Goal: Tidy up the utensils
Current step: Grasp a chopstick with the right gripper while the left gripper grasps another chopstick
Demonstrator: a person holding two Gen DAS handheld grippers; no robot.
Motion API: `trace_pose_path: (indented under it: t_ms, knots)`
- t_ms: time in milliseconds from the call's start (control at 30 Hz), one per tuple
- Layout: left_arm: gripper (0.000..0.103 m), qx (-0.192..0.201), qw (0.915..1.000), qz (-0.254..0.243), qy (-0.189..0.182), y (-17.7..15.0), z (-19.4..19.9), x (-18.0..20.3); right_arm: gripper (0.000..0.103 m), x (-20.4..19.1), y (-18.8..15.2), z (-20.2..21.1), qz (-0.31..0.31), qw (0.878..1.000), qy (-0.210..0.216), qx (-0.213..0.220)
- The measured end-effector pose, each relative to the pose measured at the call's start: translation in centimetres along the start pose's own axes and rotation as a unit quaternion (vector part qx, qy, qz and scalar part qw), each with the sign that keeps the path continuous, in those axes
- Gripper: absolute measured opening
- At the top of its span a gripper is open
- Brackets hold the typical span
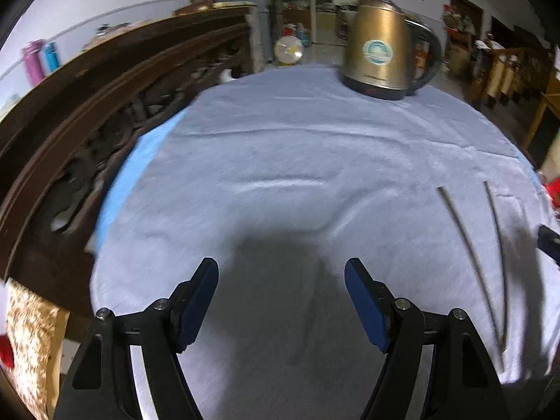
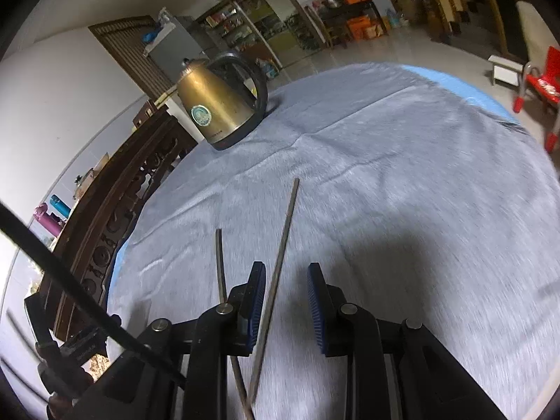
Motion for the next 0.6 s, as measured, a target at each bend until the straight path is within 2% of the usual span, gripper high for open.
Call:
trace_pose_path:
  t_ms: [167,267,367,500,567,600]
  knots:
    - [0.075,-0.030,0.9970,-0.025,-0.066,3.9,-1.6,4.2,0.026,-0.9,3.5,-5.0,0.018,0.998,-0.020,-0.065]
    - [0.075,-0.055,0.9920,-0.039,-0.107,5.4,-2.4,6.9,0.026,-1.4,5.1,-7.8,0.033,0.992,-0.059,-0.103]
    - [0.075,-0.083,0.9879,-0.053,-0.120,6.1,-3.1,9.2,0.026,-1.5,6.1,-10.5,0.034,0.983,-0.111,-0.142]
    - [0.075,-0.140,0.9771,-0.087,-0.134,6.6,-4.3,12.6,0.026,-1.8,5.9,-12.3,0.043,0.974,-0.145,-0.169]
    - [0.075,-0.158,0.9738,-0.103,-0.127,6.5,-4.8,13.7,0.021,-2.2,5.7,-12.6,0.067,0.970,-0.164,-0.169]
    - [0.075,-0.163,0.9728,-0.112,-0.120,6.5,-5.1,14.3,0.012,-2.4,5.7,-12.7,0.078,0.968,-0.167,-0.169]
Point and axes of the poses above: each gripper's, at about its wrist camera, not at the fingertips, and z roughly against the way its jaws point, x to its right, y to its top, the point moved 3 cm from there along -z, roughly the way its jaws point, and after that the axes turned 8 degrees about y, right-handed, at the moved point
